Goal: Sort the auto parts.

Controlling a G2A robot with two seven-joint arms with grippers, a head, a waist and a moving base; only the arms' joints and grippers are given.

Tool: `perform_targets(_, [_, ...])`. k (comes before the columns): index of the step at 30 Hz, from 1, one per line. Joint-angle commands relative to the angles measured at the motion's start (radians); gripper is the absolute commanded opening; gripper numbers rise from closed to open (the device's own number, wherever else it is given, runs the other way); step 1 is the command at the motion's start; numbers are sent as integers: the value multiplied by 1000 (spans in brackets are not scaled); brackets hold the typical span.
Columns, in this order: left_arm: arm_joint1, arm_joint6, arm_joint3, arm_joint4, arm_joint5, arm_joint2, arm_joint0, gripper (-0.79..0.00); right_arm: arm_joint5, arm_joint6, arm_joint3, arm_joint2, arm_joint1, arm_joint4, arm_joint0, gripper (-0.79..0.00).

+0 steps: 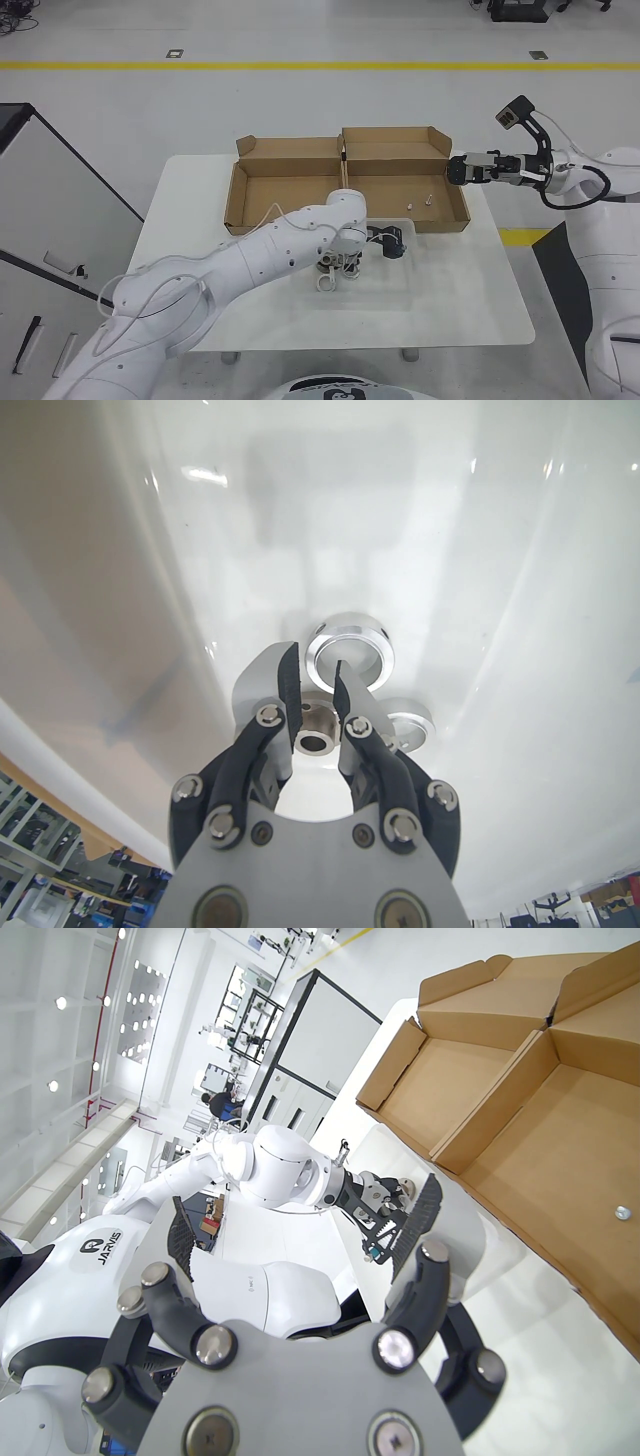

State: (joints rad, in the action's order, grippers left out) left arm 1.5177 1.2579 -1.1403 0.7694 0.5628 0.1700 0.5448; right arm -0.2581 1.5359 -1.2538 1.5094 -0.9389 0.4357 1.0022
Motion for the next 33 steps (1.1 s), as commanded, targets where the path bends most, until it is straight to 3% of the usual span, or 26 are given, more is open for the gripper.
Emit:
perform_targets(1, [6,-2,12,5,2,0,2,-606,0,0,0,0,0,0,0,0])
perform_targets(17, [41,-27,82,35,27,0,17,-603,0,0,0,0,0,0,0,0])
perform_targets(33, [52,-29,108,43,29,0,25,-582,0,0,0,0,0,0,0,0])
